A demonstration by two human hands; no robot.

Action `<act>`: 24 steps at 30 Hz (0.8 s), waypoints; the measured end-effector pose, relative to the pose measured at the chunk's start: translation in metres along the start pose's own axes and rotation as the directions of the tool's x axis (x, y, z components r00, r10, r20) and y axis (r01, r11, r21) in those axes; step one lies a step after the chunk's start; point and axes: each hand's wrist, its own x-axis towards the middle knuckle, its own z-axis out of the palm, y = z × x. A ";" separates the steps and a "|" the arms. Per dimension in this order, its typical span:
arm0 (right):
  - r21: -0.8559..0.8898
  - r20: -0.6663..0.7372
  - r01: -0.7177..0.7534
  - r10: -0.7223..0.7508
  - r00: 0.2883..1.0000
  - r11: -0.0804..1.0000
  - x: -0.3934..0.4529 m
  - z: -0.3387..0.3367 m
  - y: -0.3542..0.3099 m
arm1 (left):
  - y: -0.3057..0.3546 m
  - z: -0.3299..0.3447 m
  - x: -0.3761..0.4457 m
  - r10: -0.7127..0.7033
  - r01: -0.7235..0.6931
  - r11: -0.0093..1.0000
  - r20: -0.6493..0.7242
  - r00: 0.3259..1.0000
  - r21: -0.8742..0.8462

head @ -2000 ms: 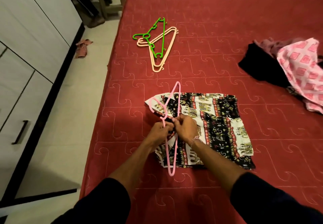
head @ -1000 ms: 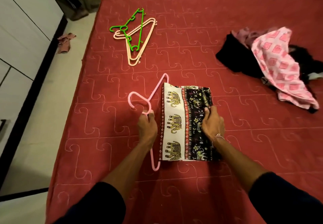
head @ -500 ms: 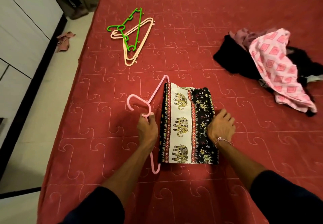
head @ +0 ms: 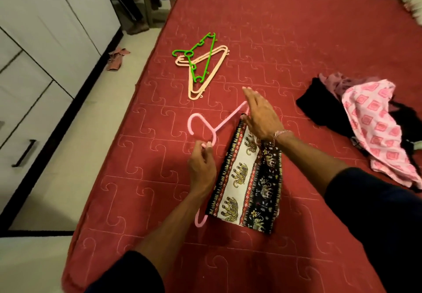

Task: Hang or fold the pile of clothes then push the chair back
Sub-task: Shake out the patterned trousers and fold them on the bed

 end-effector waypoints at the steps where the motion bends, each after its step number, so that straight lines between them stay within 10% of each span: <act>1: -0.016 0.021 0.015 -0.015 1.000 1.000 0.009 -0.012 -0.005 | 0.010 -0.006 0.003 0.022 -0.022 1.000 0.022 1.000 -0.004; 12: -0.190 -0.004 0.184 -0.189 0.982 0.964 0.015 -0.114 -0.060 | 0.134 -0.111 0.029 0.210 -0.225 0.968 0.135 0.968 0.108; 24: -0.226 -0.257 0.408 -0.458 0.851 0.884 -0.001 -0.268 -0.197 | 0.314 -0.277 0.026 0.414 -0.329 0.838 -0.116 0.903 0.434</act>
